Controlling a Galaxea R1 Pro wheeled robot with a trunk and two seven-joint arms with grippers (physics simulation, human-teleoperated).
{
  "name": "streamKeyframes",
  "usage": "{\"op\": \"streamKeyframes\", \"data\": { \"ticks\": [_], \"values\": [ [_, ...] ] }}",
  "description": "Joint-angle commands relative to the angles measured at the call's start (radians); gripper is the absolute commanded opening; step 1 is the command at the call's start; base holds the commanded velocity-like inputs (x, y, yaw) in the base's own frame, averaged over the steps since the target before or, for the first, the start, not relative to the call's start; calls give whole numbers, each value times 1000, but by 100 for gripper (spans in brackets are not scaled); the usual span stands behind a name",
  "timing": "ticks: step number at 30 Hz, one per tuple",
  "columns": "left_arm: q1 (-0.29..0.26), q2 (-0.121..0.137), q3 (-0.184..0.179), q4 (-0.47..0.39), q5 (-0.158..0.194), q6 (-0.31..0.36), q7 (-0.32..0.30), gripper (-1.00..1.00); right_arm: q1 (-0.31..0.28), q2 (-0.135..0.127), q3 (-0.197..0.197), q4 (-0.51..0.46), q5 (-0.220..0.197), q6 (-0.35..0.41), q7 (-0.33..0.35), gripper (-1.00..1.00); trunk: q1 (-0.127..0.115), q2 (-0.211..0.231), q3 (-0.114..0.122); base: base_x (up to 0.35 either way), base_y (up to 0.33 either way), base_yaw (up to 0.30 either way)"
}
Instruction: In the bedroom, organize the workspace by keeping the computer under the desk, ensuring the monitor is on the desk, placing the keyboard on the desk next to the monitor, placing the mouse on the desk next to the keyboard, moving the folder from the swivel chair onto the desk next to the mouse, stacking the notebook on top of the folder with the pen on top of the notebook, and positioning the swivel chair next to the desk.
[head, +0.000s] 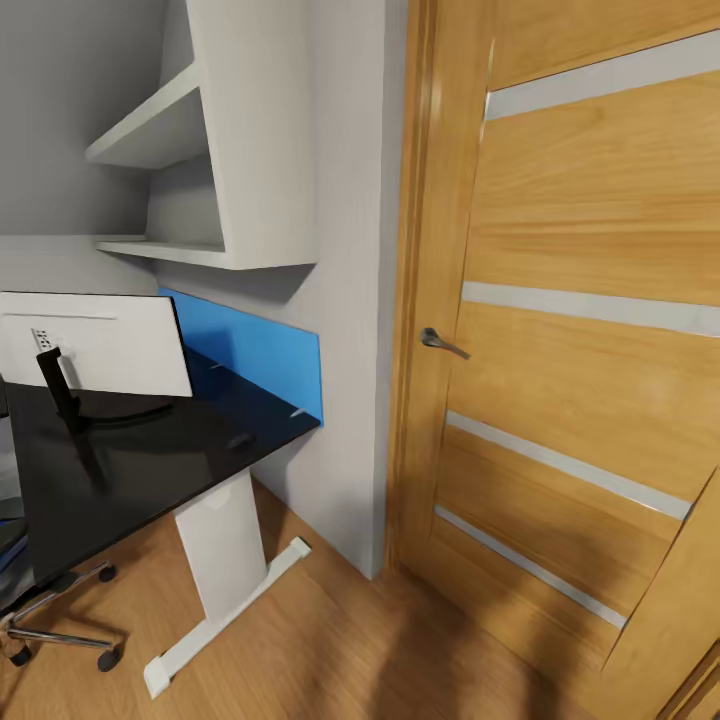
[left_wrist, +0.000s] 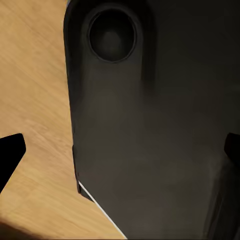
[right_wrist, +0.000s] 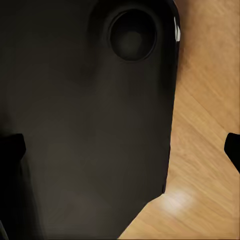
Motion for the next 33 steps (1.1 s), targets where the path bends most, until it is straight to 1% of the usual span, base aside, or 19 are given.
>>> {"op": "streamKeyframes", "data": {
  "ticks": [1, 4, 9, 10, 13, 33],
  "values": [
    [-6, -6, 0, -6, -6, 6, -6, 100, -6, 6, -4, 1, -6, 6, 6, 100, -4, 7, 3, 0, 0, 0],
    [-8, -23, 1, -19, -8, 8, -12, 100, -12, 23, -4, 1, -13, 10, 5, 100, -15, 28, 12, 0, 0, 0],
    [-8, -51, 0, -28, -8, -10, -12, 100, -12, 30, -3, 1, -11, 9, 3, 100, -34, 63, 28, 0, 0, 0],
    [-8, -53, 0, -28, -8, -15, -12, 100, -12, 30, -3, 1, -11, 9, 3, 100, -38, 70, 31, 0, 0, 0],
    [-8, -54, 0, -29, -8, -27, -12, 100, -12, 31, -3, 1, -11, 9, 3, 100, -50, 91, 40, 0, 0, 0],
    [-8, -54, 1, -29, -8, -28, -12, 100, -12, 31, -1, 2, -9, 9, 3, 100, -126, 231, 103, 0, 0, 0]
  ]
}}
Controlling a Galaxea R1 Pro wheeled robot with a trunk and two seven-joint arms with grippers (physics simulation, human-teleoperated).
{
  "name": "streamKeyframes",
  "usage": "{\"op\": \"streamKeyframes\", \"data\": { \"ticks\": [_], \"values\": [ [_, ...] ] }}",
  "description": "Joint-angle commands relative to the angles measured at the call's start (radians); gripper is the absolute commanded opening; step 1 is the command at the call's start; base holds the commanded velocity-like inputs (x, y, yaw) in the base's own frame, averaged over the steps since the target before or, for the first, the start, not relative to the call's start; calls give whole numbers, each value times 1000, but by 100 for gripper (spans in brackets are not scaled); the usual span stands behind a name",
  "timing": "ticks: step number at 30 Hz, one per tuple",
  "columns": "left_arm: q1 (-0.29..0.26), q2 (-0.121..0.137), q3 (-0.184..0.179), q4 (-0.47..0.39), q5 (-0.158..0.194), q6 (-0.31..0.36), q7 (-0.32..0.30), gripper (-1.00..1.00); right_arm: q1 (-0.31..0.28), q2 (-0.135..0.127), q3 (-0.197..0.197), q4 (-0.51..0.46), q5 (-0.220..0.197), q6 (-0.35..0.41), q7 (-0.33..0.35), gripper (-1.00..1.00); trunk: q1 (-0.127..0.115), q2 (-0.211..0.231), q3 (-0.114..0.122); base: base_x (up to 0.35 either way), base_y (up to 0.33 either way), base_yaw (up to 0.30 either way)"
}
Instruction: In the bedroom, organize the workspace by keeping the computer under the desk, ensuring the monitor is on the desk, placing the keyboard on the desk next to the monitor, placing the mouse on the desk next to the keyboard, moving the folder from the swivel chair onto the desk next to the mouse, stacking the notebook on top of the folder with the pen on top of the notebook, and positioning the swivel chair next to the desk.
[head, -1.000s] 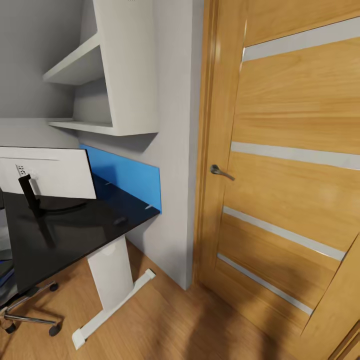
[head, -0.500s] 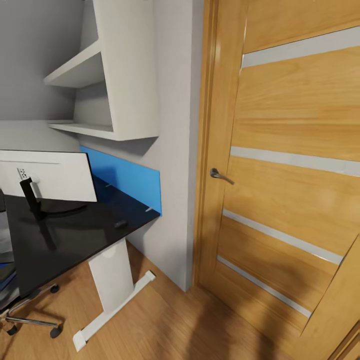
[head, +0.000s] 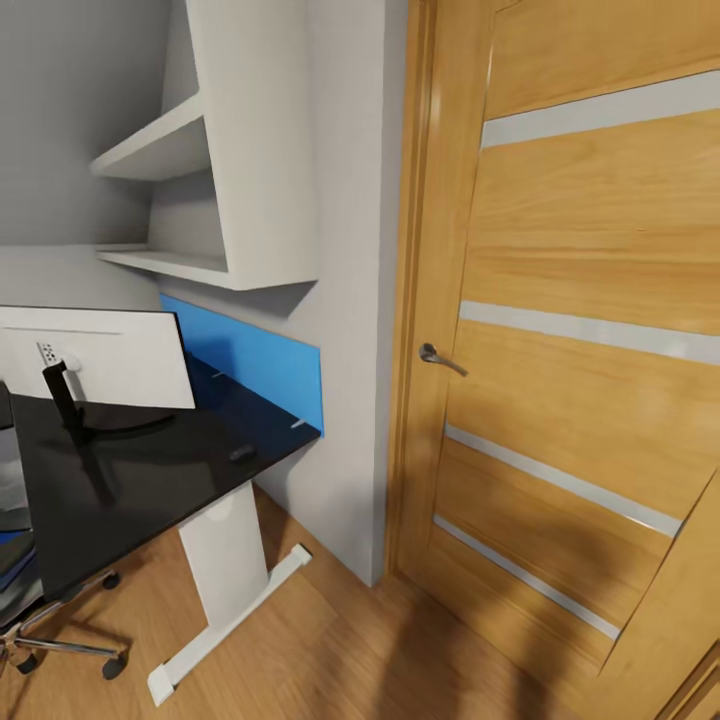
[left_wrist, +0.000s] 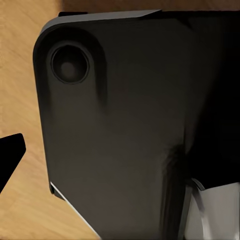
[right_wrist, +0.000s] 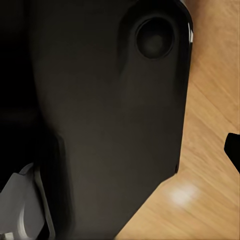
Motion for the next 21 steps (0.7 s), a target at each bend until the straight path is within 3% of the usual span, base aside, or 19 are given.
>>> {"op": "streamKeyframes", "data": {
  "ticks": [1, 21],
  "values": [
    [-1, 0, 0, 1, -1, -3, -1, 100, -1, 0, 0, 0, -1, 1, 0, 100, -4, 7, 2, 0, 0, 0],
    [-1, 1, 1, 1, 1, -3, -1, 100, -1, 0, 0, 0, -1, 1, 0, 100, -81, 147, 65, 0, 0, 0]
  ]
}}
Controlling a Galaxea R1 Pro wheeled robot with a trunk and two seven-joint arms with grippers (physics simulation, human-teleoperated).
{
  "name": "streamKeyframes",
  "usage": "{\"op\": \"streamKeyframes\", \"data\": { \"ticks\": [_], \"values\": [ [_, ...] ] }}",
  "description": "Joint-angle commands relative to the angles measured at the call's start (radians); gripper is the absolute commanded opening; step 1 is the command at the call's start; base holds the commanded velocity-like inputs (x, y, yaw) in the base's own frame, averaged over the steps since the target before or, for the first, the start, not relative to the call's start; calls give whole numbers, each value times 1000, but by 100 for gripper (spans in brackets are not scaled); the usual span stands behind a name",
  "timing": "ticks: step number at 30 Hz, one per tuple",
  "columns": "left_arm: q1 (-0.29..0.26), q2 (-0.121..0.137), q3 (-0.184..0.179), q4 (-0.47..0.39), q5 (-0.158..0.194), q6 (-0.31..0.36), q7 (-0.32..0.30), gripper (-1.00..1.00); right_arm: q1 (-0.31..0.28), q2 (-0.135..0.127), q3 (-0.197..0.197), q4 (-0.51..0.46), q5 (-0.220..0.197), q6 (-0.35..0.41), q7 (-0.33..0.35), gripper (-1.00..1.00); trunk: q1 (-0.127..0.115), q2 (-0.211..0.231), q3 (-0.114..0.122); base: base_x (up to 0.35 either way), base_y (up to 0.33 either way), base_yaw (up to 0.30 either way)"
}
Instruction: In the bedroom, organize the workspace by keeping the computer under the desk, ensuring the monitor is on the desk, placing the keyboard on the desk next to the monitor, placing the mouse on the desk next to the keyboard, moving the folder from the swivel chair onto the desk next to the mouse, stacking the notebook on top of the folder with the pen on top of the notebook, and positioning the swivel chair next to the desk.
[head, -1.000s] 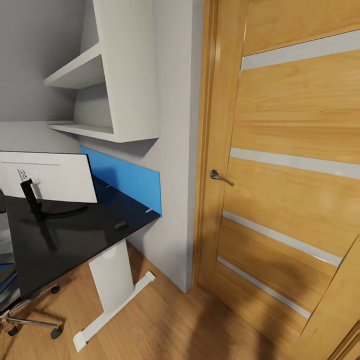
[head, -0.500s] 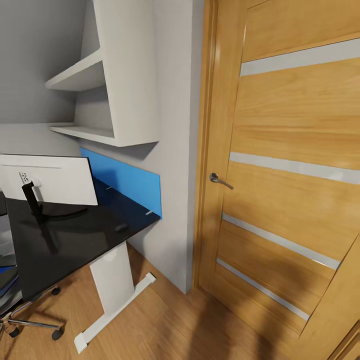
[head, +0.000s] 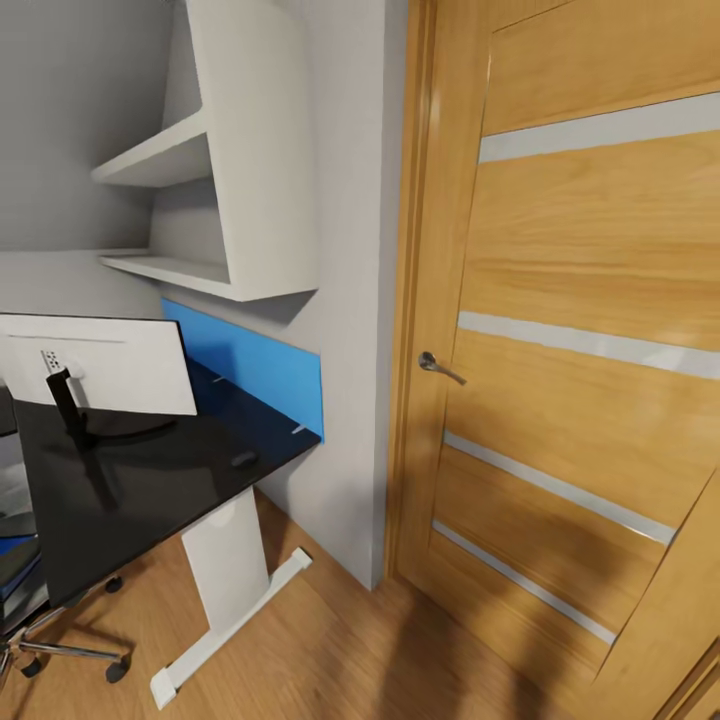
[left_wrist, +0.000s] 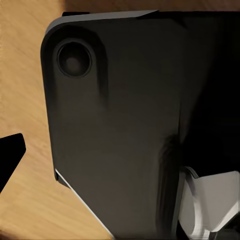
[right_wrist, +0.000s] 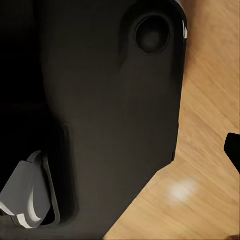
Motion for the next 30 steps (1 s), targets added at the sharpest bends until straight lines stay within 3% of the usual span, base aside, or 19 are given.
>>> {"op": "streamKeyframes", "data": {
  "ticks": [1, 12, 17, 19, 21, 30],
  "values": [
    [-1, 0, 1, 1, -1, -3, -1, 100, -1, 0, 0, 0, -1, 1, 0, 100, -4, 7, 2, 0, 0, 0],
    [-1, 6, 4, -35, 1, -3, 0, 100, -1, -2, 1, -1, -1, -37, 0, 100, -46, 84, 37, 0, 0, 0],
    [-1, 8, 4, -45, 2, -3, 0, 100, -1, -3, 2, -1, 0, -162, 0, 100, -65, 119, 52, 0, 0, 0],
    [-1, 9, 4, -48, 2, -3, 1, 100, -1, -2, 3, -1, 1, -262, 1, 100, -73, 133, 58, 0, 0, 0],
    [-1, 9, 4, -49, 3, -5, 2, 100, -1, -2, 3, -1, 1, -278, 1, 100, -81, 147, 65, 0, 0, 0],
    [-1, 9, 6, -49, 42, -149, 3, 100, -1, -2, 3, -1, 1, -308, 0, 100, -115, 210, 93, 0, 0, 158]
  ]
}}
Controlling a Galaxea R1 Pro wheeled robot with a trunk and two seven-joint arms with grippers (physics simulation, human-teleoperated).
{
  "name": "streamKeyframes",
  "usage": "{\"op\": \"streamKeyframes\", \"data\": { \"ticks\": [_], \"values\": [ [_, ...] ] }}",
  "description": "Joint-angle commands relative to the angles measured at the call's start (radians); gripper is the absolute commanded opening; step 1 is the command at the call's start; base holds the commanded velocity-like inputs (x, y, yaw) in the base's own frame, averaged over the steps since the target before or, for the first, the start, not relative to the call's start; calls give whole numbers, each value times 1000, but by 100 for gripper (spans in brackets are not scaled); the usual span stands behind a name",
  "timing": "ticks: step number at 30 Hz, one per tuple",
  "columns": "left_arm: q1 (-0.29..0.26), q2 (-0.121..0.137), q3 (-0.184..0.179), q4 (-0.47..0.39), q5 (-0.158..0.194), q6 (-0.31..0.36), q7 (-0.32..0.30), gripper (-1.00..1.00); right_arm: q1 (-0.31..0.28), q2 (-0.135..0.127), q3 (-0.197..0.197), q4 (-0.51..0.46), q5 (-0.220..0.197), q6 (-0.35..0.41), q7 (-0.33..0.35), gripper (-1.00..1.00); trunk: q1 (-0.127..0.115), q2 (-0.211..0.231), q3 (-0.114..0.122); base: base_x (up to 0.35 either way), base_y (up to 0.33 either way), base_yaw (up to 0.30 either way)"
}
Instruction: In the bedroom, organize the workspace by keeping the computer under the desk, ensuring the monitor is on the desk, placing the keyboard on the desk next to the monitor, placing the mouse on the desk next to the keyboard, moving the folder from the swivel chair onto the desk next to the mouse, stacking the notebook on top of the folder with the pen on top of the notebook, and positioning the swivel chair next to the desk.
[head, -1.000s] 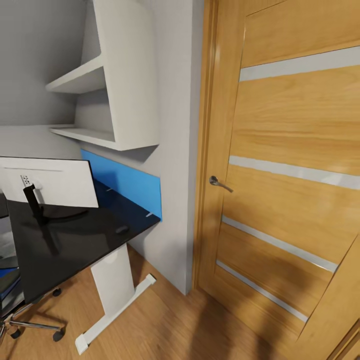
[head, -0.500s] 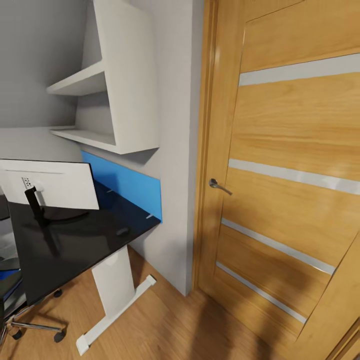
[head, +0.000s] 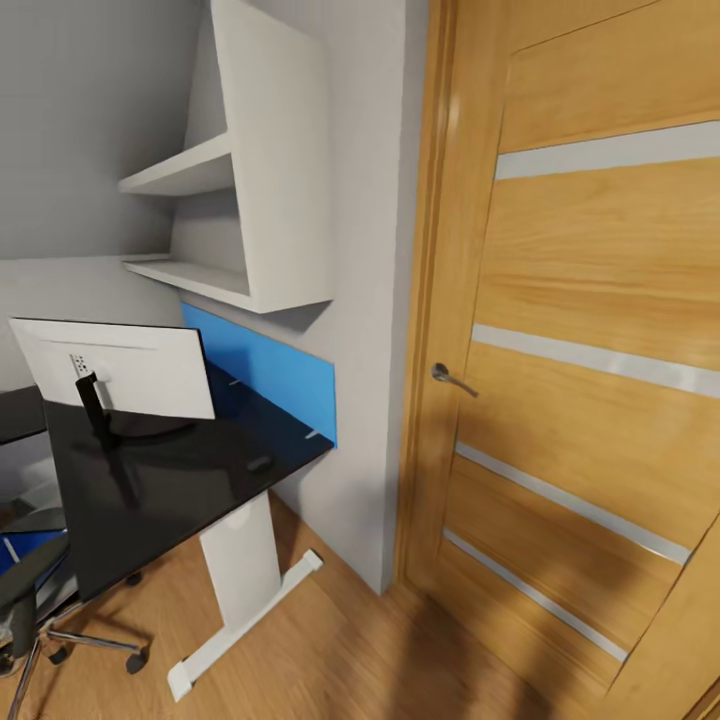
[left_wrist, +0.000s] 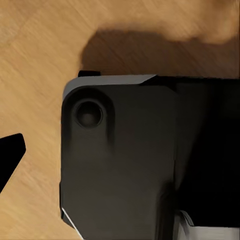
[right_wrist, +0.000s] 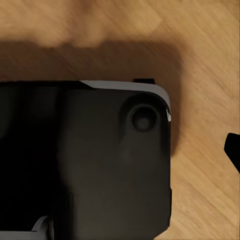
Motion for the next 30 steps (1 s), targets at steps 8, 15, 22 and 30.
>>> {"op": "streamKeyframes", "data": {
  "ticks": [8, 15, 22, 30],
  "values": [
    [-1, 9, 20, 1, 109, -68, 6, 100, 0, 0, -1, -1, -1, -6, -1, 100, -31, 55, 24, 0, 0, 244],
    [-1, 16, 25, 1, 138, -87, 6, 100, 0, 0, -4, -35, -3, -5, -8, 100, -57, 104, 46, 0, 0, 251],
    [-1, 28, 25, 0, 141, -89, 6, 100, 0, -1, -6, -49, -4, -6, -30, 100, -84, 153, 68, 0, 0, 252],
    [-1, 41, 28, -1, 142, -107, 6, 100, 0, -4, -5, -78, -2, -8, -33, 100, -115, 209, 92, 0, 0, 252]
  ]
}}
